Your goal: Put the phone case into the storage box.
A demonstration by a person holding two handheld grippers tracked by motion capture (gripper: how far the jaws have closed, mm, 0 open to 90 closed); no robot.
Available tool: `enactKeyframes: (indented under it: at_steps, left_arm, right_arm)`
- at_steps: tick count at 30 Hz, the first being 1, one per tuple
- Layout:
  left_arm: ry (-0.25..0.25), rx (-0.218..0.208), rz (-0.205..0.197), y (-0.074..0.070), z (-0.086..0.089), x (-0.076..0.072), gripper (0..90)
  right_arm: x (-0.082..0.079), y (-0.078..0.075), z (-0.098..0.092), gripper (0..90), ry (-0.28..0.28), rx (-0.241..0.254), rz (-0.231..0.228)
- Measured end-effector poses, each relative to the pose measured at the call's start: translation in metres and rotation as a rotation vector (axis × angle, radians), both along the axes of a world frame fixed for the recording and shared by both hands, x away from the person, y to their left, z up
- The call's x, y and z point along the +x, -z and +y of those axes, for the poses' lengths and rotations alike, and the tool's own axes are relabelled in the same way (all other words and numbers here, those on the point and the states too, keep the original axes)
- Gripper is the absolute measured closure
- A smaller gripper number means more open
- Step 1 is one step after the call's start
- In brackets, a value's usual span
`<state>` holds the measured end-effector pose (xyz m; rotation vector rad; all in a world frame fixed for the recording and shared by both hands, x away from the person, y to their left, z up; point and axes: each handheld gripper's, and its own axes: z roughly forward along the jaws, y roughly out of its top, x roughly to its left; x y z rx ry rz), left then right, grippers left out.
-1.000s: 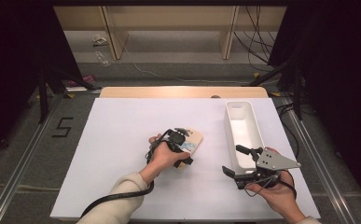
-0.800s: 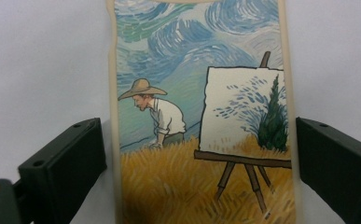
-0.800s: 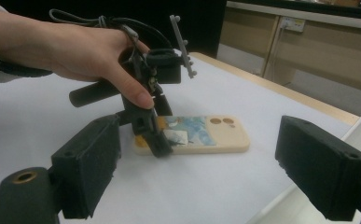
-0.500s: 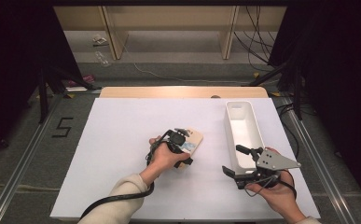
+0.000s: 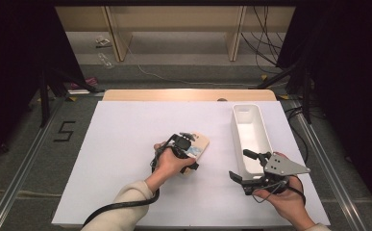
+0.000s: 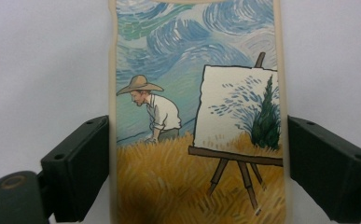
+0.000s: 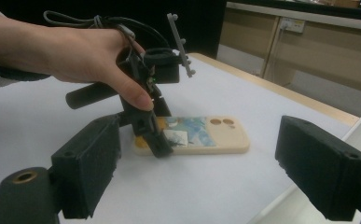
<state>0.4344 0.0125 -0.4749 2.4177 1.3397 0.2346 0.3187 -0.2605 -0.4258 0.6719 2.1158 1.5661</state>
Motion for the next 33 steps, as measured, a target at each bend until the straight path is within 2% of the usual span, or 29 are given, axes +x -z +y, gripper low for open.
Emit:
enactKeyframes:
  at_steps: [19,25,33]
  left_arm:
    - [0.000,-0.023,-0.028,0.001,0.003,-0.002,11.8]
    - [0.000,-0.025,-0.057,-0.001,0.007,-0.003,12.0]
    - [0.008,-0.055,-0.101,-0.009,0.014,-0.008,12.0]
  right_arm:
    - [0.000,0.000,0.000,15.1,0.001,0.003,-0.001]
    - [0.000,0.000,-0.001,15.1,0.002,0.004,-0.001]
    - [0.001,0.000,0.000,15.1,0.001,0.002,0.000]
